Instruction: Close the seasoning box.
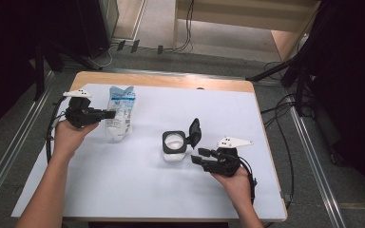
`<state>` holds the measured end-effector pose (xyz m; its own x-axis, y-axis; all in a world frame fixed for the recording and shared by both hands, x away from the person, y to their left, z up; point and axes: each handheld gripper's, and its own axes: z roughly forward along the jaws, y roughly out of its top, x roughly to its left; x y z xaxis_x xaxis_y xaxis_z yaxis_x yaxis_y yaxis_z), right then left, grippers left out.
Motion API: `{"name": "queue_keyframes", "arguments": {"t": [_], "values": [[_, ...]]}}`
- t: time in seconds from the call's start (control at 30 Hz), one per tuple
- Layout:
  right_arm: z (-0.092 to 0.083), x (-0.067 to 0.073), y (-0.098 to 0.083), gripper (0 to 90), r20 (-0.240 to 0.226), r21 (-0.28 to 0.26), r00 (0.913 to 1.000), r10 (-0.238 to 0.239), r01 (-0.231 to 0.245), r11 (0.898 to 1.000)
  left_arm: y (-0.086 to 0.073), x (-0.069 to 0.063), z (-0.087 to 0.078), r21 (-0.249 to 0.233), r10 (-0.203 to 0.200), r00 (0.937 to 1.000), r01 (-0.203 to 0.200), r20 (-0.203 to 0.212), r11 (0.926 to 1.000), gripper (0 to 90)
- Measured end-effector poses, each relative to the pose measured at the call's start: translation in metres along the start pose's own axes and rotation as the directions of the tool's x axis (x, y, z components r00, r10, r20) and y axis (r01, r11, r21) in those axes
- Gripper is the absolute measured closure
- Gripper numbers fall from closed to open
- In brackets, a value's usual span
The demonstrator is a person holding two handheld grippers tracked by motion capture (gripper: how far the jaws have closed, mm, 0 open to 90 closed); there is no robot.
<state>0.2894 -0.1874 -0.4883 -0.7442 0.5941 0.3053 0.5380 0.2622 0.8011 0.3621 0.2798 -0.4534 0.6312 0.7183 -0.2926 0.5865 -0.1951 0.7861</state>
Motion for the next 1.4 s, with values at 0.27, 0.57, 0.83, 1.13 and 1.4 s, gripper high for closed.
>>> {"name": "queue_keyframes", "arguments": {"t": [0.27,0.57,0.83,1.13,1.4], "values": [[0.000,-0.009,0.005,54.6,0.020,-0.010,0.9998,0.000,0.000,1.000,-0.013,-0.001,-0.009,-0.002,0.003,0.9999,-0.003,0.013,1.0000,85.3],[-0.002,-0.016,0.009,54.9,0.044,-0.024,0.9990,0.011,-0.010,1.000,-0.023,0.000,-0.016,0.006,0.014,0.9993,-0.014,0.036,0.9999,82.4],[-0.001,-0.021,0.012,55.7,0.059,-0.033,0.9981,0.021,-0.019,0.999,-0.027,-0.003,-0.015,0.004,0.021,0.9982,-0.022,0.056,0.9998,74.5],[-0.001,-0.023,0.014,56.2,0.066,-0.042,0.9975,0.024,-0.022,0.999,-0.029,-0.004,-0.016,0.014,0.036,0.9967,-0.038,0.072,0.9992,62.4],[-0.004,-0.026,0.017,63.6,0.089,-0.053,0.9949,0.048,-0.043,0.998,-0.033,-0.007,-0.020,0.051,0.050,0.9983,-0.052,0.029,0.9974,41.0]]}}
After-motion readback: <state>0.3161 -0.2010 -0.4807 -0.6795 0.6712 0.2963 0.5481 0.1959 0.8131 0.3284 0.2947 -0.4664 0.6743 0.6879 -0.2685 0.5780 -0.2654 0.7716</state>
